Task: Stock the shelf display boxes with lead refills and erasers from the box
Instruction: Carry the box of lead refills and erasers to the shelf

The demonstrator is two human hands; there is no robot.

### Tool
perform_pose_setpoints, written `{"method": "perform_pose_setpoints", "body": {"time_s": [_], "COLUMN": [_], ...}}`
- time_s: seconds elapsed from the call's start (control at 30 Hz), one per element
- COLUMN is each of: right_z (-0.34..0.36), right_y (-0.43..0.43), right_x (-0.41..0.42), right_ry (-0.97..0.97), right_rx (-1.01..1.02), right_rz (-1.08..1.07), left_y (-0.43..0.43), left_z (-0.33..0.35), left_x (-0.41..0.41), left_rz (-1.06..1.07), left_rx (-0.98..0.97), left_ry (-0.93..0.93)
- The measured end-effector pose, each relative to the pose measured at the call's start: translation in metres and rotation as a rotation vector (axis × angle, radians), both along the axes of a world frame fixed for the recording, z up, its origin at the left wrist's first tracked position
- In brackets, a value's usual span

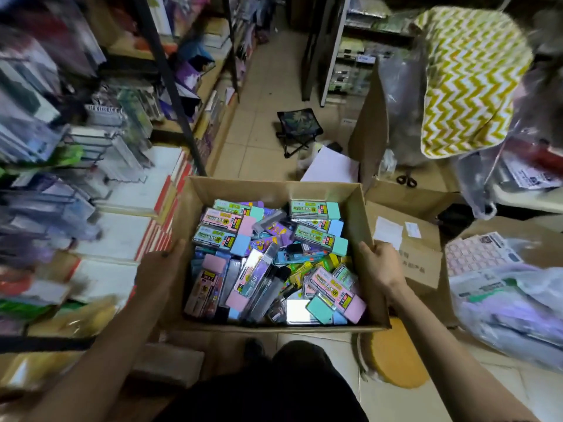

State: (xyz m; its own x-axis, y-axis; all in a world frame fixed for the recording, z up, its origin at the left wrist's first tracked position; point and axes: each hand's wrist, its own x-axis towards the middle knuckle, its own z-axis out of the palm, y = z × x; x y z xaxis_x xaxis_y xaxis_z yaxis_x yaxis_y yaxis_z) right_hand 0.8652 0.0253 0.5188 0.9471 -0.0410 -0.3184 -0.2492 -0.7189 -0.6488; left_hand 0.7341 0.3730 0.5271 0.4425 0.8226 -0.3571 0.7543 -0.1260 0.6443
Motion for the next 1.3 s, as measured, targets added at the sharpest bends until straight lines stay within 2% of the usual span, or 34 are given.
{"method": "perform_pose_setpoints", "body": {"time_s": [0.2,0.47,0.67,0.8,0.97,1.1,1.3], "right_z": [0.003,0.001,0.008,-0.007,-0.020,-0.022,-0.030], "right_y": [0.062,0.140,0.198,0.233,0.275,0.302,0.334], "right_x": [0.125,0.323,0.455,0.527,0.608,0.670,0.776], "right_ry": [-0.017,-0.042,-0.084,-0.079,-0.059,-0.016,0.024], "right_rx": [0.020,-0.018,-0.040,-0.050,-0.065,-0.058,-0.064], "right_rz": [-0.009,0.084,0.133,0.114,0.091,0.042,0.083], "left_y": [0.061,0.121,0.173,0.206,0.249,0.277,0.311], "left_z": [0.007,0.007,0.017,0.004,-0.009,-0.009,-0.026], "left_x": [0.122,0.280,0.394,0.472,0.564,0.632,0.727], "left_rz": [-0.019,0.075,0.041,0.056,0.004,0.003,-0.032], "left_rx": [0.008,-0.041,-0.060,-0.091,-0.093,-0.171,-0.075], "left_ry": [0.054,0.035,-0.035,-0.090,-0.065,-0.099,-0.098]}}
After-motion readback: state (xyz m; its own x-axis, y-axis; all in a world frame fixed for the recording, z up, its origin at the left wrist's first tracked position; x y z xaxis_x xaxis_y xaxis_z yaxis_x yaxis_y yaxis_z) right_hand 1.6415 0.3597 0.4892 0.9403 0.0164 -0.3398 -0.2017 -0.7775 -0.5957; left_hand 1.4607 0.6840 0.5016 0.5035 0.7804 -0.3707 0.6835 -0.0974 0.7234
